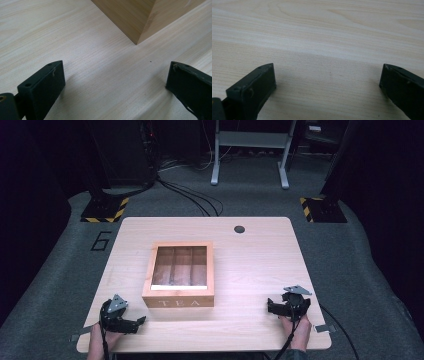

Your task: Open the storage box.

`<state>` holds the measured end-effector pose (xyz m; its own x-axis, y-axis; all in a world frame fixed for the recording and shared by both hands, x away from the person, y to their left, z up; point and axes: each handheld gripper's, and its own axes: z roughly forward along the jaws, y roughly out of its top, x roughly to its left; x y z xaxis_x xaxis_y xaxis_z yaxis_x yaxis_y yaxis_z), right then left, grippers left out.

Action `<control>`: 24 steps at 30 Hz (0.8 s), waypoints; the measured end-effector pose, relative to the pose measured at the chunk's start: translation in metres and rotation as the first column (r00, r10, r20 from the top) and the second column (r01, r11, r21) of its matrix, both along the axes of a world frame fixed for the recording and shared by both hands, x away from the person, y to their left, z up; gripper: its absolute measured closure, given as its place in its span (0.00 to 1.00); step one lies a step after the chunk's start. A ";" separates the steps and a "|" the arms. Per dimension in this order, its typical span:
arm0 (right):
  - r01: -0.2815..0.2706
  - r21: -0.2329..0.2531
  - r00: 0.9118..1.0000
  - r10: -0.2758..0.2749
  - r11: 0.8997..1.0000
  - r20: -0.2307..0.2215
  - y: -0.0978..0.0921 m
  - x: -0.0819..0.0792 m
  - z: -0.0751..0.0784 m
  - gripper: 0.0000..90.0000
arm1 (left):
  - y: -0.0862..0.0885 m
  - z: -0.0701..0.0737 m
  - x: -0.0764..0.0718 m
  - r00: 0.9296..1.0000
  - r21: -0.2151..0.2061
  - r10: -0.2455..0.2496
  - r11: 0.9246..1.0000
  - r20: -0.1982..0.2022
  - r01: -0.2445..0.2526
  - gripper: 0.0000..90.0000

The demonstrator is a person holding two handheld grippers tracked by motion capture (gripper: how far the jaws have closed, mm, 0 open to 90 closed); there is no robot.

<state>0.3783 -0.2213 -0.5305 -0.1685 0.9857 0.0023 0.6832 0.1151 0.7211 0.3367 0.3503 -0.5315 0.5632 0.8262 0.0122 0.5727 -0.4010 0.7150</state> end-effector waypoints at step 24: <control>0.001 0.000 1.000 -0.001 1.000 -0.001 0.000 0.000 0.000 0.00 | -0.005 0.015 0.011 0.998 -0.129 -0.035 0.991 0.053 0.041 0.00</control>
<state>0.3782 -0.2210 -0.5303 -0.1675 0.9859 0.0022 0.6837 0.1146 0.7207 0.3478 0.3451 -0.5162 0.5955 0.8008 -0.0643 0.5206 -0.3237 0.7901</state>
